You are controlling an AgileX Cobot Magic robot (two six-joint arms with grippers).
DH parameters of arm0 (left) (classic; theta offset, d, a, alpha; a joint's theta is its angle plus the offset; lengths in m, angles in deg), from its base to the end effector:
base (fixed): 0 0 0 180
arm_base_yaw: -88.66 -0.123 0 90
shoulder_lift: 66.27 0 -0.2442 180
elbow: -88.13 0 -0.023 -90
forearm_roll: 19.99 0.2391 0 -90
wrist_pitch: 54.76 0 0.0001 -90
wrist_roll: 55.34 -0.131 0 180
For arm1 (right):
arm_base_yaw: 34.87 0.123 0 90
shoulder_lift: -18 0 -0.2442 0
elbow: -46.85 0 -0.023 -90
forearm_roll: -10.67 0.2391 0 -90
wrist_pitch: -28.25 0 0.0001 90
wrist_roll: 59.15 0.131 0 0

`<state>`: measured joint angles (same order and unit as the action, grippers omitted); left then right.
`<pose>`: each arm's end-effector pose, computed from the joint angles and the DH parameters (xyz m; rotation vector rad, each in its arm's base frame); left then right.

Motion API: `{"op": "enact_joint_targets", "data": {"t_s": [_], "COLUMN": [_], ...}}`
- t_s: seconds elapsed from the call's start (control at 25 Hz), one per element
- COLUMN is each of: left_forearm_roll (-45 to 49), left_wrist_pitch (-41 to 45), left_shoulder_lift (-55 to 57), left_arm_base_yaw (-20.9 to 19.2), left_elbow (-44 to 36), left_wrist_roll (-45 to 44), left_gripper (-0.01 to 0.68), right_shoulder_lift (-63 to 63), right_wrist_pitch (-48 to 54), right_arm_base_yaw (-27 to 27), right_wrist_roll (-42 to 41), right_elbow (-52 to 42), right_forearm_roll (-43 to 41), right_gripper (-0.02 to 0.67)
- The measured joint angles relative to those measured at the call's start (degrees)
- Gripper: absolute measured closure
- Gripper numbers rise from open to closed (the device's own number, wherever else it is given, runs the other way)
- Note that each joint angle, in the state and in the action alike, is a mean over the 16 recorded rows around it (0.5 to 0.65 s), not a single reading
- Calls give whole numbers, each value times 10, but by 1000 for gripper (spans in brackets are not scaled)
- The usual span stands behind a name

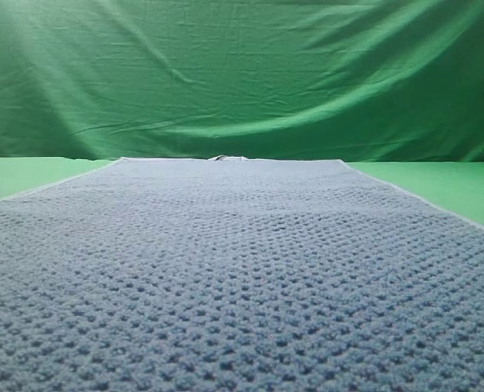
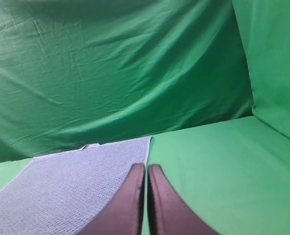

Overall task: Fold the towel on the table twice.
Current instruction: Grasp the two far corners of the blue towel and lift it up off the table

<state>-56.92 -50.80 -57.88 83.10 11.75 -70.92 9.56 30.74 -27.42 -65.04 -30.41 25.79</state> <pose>0.1252 0.0067 0.2080 -0.3252 1.5054 -0.2500 0.1248 0.0178 0.2039 0.0147 1.5425 0.2397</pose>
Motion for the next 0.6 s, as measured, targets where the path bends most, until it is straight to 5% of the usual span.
{"op": "enact_joint_targets", "data": {"t_s": [0.6], "left_forearm_roll": [-50], "left_wrist_pitch": [161], "left_shoulder_lift": [54], "left_arm_base_yaw": [0], "left_elbow": [148], "left_wrist_roll": [-81], "left_gripper": [673], "right_shoulder_lift": [-95], "right_wrist_pitch": [104], "right_arm_base_yaw": [0], "right_wrist_roll": [-56], "right_elbow": [138], "right_forearm_roll": [22], "right_gripper": [649]}}
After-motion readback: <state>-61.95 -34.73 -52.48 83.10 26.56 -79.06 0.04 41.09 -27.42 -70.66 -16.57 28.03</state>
